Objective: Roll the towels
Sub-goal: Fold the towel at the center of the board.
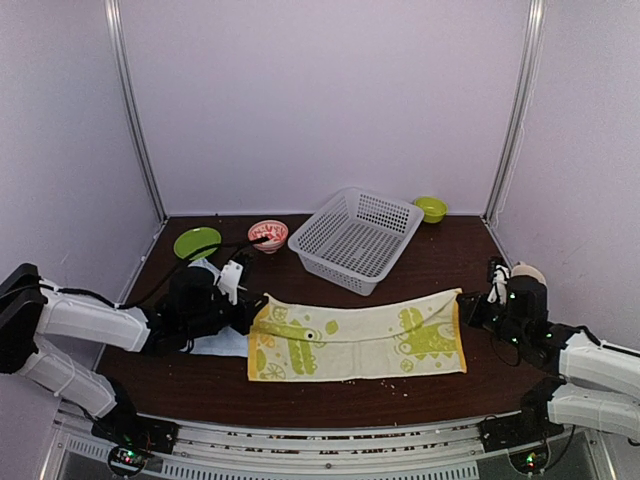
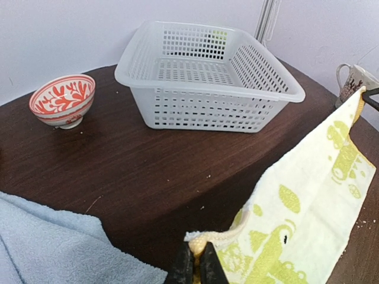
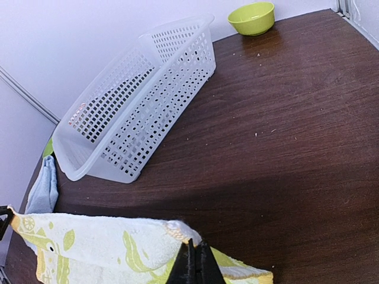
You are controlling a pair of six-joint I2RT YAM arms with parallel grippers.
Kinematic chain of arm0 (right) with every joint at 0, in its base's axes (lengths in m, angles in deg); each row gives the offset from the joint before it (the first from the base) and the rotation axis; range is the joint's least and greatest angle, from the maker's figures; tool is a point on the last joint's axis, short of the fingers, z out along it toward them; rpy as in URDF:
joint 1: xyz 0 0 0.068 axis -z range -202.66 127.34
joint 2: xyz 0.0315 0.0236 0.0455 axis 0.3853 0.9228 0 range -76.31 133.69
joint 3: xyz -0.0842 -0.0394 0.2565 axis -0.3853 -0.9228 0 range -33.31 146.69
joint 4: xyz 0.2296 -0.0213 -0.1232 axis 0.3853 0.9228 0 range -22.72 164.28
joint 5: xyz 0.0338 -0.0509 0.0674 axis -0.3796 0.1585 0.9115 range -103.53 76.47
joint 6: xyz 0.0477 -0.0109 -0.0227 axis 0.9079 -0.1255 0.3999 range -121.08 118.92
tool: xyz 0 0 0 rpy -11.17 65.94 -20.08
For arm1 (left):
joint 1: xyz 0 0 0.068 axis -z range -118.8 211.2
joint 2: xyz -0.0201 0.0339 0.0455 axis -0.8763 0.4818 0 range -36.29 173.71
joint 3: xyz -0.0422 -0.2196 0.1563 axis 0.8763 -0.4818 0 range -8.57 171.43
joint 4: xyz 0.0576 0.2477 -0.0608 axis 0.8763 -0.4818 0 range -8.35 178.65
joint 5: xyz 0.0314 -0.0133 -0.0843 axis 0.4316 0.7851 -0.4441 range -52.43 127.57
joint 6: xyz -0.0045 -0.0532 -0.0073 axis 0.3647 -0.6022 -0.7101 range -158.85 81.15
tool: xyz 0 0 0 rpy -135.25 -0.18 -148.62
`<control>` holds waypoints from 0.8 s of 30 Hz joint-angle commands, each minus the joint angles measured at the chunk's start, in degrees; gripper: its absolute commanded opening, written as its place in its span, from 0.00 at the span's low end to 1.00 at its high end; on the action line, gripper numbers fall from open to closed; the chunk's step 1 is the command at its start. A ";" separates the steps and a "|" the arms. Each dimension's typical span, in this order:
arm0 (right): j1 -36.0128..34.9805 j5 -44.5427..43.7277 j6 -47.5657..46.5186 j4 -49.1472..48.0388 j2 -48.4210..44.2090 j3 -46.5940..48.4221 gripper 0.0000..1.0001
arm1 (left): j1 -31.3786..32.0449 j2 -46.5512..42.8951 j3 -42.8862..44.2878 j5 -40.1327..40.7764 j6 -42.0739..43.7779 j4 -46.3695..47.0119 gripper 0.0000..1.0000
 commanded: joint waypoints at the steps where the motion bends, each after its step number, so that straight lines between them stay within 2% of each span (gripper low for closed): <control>1: 0.23 -2.23 1.14 -3.72 -0.60 -1.25 0.00 | 1.45 -1.42 -5.01 3.53 6.05 16.63 0.00; 9: 0.27 -4.20 1.00 -11.14 4.73 -1.02 0.00 | 1.81 2.20 -7.77 8.59 10.46 31.95 0.00; 18: 0.28 -3.48 0.65 -14.07 11.31 1.31 0.00 | 1.76 6.68 -4.95 10.41 12.59 33.72 0.00; 24: 0.32 0.73 1.06 -9.71 10.69 0.71 0.00 | 1.77 6.14 -7.76 7.27 10.80 32.60 0.00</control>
